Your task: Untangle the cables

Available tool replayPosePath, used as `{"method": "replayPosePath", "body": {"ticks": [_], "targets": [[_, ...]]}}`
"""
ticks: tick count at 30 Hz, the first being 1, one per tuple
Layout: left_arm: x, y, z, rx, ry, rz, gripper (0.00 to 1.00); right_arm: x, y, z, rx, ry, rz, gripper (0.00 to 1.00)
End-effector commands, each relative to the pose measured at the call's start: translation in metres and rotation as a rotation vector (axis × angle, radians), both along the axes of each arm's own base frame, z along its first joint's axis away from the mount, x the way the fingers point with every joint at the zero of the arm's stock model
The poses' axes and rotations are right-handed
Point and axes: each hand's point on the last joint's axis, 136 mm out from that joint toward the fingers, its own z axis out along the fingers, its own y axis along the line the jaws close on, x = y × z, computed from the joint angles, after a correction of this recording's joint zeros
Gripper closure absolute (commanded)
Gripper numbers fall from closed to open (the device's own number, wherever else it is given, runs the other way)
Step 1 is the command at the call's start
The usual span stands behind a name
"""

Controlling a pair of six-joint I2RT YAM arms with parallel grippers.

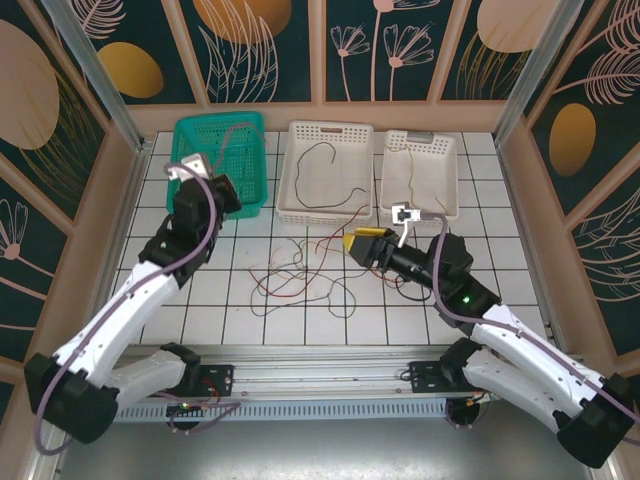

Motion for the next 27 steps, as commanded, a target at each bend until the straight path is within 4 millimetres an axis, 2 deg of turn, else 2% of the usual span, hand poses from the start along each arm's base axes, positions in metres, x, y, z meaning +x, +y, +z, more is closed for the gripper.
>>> {"method": "replayPosePath", "body": {"ticks": [1, 3, 7, 10, 13, 18, 20, 21, 22, 27], "targets": [[0.032, 0.013, 0.014, -0.01, -0.049, 0.028, 1.0, -0.01, -0.004, -0.003, -0.008, -0.016, 0.017, 0.34], [0.049, 0.026, 0.005, -0.022, -0.04, 0.063, 1.0, -0.016, -0.007, -0.002, -0.011, -0.028, 0.021, 0.34], [0.075, 0.036, -0.018, -0.013, -0.001, 0.09, 1.0, -0.017, -0.02, -0.003, -0.03, -0.031, -0.036, 0.31], [0.092, 0.044, -0.046, -0.008, 0.048, 0.107, 1.0, -0.02, -0.028, -0.001, -0.035, -0.038, -0.059, 0.26], [0.103, 0.051, -0.076, -0.029, 0.09, 0.119, 1.0, -0.023, -0.032, 0.002, -0.037, -0.041, -0.063, 0.18], [0.116, 0.057, -0.113, -0.009, 0.148, 0.147, 1.0, -0.029, -0.035, 0.005, -0.042, -0.042, -0.056, 0.07], [0.119, 0.059, -0.121, 0.005, 0.165, 0.158, 1.0, -0.031, -0.037, 0.006, -0.046, -0.043, -0.055, 0.04], [0.122, 0.061, -0.138, 0.015, 0.198, 0.166, 1.0, -0.033, -0.037, 0.007, -0.046, -0.045, -0.05, 0.04], [0.124, 0.06, -0.145, 0.029, 0.209, 0.16, 1.0, -0.034, -0.037, 0.008, -0.049, -0.045, -0.044, 0.03], [0.134, 0.059, -0.157, 0.044, 0.244, 0.16, 1.0, -0.042, -0.041, 0.009, -0.058, -0.05, -0.029, 0.02]]}}
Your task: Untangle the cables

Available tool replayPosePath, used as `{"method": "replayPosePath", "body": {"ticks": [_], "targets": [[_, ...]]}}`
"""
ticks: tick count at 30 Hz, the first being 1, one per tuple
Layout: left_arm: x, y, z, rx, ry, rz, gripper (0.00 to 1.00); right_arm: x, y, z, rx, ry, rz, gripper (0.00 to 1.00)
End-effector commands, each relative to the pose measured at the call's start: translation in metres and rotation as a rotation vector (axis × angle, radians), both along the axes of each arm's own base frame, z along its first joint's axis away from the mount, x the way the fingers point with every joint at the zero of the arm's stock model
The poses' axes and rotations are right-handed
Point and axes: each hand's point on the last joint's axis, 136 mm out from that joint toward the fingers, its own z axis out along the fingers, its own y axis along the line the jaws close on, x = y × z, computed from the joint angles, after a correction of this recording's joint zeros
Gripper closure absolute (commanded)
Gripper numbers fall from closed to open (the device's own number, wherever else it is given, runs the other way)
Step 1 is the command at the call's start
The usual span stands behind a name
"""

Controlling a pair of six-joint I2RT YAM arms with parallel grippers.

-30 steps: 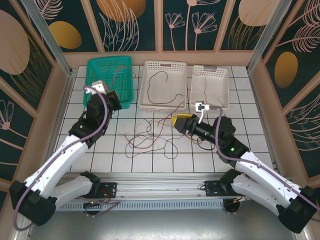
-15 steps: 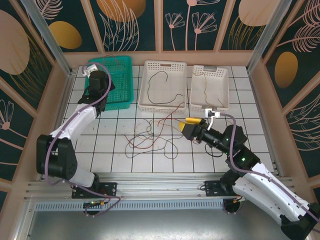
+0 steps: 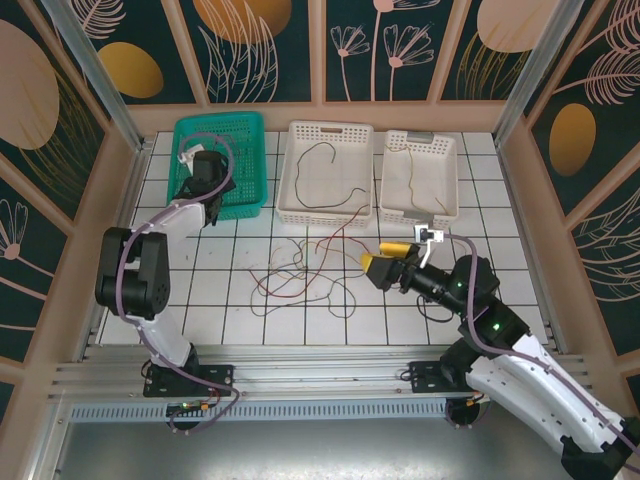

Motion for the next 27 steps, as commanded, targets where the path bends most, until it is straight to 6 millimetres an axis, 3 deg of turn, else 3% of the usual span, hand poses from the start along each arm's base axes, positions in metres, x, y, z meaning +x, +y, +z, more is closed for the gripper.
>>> {"method": "replayPosePath", "body": {"ticks": [1, 5, 12, 19, 23, 27], "targets": [[0.019, 0.003, 0.022, 0.009, -0.051, 0.011, 1.0, -0.011, -0.004, 0.016, 0.004, -0.045, 0.022, 0.02], [0.025, 0.002, 0.025, 0.011, -0.042, 0.006, 1.0, -0.012, -0.005, 0.014, 0.004, -0.045, 0.017, 0.02], [0.024, -0.001, -0.013, 0.005, 0.063, -0.001, 1.0, -0.01, -0.002, 0.013, 0.001, -0.044, 0.027, 0.02], [0.025, -0.004, -0.005, 0.008, 0.07, -0.026, 0.7, -0.009, -0.001, 0.008, -0.006, -0.036, 0.03, 0.01], [0.027, -0.01, 0.015, -0.007, 0.05, -0.063, 0.44, -0.003, 0.0, -0.005, -0.026, 0.002, 0.012, 0.01], [0.025, -0.015, 0.047, -0.021, 0.013, -0.095, 0.26, 0.008, 0.002, -0.027, -0.08, 0.069, -0.026, 0.01]]}}
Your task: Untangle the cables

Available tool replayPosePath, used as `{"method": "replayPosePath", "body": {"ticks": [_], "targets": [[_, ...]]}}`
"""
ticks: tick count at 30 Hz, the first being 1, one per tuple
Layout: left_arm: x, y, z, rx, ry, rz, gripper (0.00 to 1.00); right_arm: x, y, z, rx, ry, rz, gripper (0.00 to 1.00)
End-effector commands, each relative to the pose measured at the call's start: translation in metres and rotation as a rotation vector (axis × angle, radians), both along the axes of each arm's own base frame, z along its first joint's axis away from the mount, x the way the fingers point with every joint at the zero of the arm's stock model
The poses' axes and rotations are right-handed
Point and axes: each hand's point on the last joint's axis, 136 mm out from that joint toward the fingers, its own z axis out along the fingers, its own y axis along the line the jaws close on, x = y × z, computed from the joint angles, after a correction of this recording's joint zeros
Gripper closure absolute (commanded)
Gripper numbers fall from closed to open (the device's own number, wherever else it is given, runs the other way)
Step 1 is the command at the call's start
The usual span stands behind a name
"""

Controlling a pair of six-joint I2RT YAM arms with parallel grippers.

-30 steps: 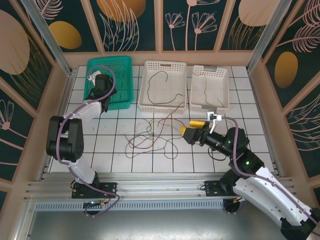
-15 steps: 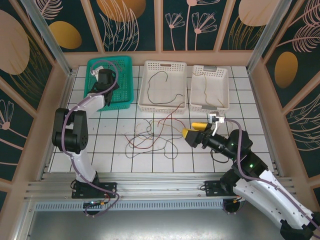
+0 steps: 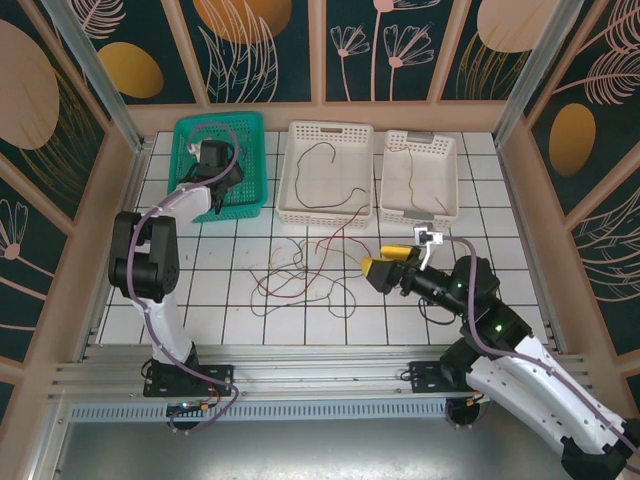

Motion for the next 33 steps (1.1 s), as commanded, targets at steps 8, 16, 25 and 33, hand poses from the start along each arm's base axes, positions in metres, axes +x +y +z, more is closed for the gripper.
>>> {"method": "replayPosePath", "body": {"ticks": [8, 16, 25, 33], "targets": [[-0.023, -0.001, 0.114, -0.049, -0.129, -0.037, 0.07, 0.029, 0.011, -0.071, -0.151, 0.188, -0.075, 0.02], [-0.079, -0.028, 0.135, -0.288, -0.164, -0.122, 0.02, 0.046, 0.034, -0.109, -0.185, 0.264, -0.075, 0.07], [-0.161, -0.04, 0.089, -0.334, -0.094, -0.192, 0.01, 0.08, 0.064, -0.144, -0.236, 0.296, -0.085, 0.15], [-0.206, -0.063, 0.052, -0.301, -0.033, -0.261, 0.01, 0.118, 0.095, -0.169, -0.305, 0.308, -0.104, 0.34]]}}
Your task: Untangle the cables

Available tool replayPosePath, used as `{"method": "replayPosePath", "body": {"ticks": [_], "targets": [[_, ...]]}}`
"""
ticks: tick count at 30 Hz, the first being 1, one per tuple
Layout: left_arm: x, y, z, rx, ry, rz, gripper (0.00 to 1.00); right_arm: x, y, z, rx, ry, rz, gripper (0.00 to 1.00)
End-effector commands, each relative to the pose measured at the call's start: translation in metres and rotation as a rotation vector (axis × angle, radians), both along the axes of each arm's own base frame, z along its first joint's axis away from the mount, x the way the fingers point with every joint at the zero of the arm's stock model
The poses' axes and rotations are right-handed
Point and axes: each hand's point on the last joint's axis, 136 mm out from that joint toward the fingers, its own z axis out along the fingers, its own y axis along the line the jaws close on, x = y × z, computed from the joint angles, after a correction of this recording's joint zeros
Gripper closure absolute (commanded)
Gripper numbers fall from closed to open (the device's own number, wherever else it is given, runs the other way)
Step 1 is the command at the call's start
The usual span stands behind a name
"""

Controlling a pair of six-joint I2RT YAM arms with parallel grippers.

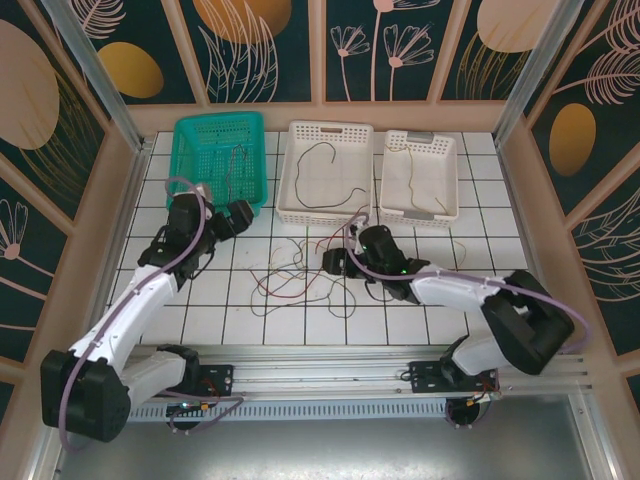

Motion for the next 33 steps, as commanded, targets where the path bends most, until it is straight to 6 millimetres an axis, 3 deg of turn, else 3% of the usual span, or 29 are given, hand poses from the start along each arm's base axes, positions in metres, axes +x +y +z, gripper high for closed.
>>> {"method": "replayPosePath", "body": {"ticks": [1, 7, 10, 13, 17, 21, 26, 33], "targets": [[-0.012, -0.004, -0.013, 0.005, 0.016, -0.008, 0.01, 0.024, 0.019, 0.018, 0.035, -0.089, -0.008, 0.34], [-0.024, -0.014, -0.036, -0.005, 0.05, -0.044, 0.02, 0.038, 0.027, -0.004, -0.015, -0.07, -0.021, 0.41], [-0.028, -0.022, -0.046, -0.002, 0.065, -0.067, 0.01, 0.043, 0.031, -0.012, -0.034, -0.061, -0.021, 0.55], [-0.031, -0.032, -0.053, -0.009, 0.074, -0.096, 0.01, 0.044, 0.038, 0.001, -0.002, -0.093, -0.009, 0.61], [-0.035, -0.043, -0.058, -0.001, 0.082, -0.126, 0.01, 0.042, 0.044, 0.017, 0.014, -0.126, 0.016, 0.83], [-0.041, -0.054, -0.059, -0.012, 0.084, -0.159, 0.01, 0.033, 0.044, 0.043, 0.076, -0.165, 0.045, 0.93], [-0.049, -0.08, -0.04, -0.085, 0.038, -0.236, 0.01, 0.013, 0.043, 0.082, 0.176, -0.236, 0.12, 0.99], [-0.062, -0.122, 0.018, -0.236, -0.111, -0.398, 0.01, -0.003, 0.039, 0.127, 0.286, -0.269, 0.154, 1.0]]}}
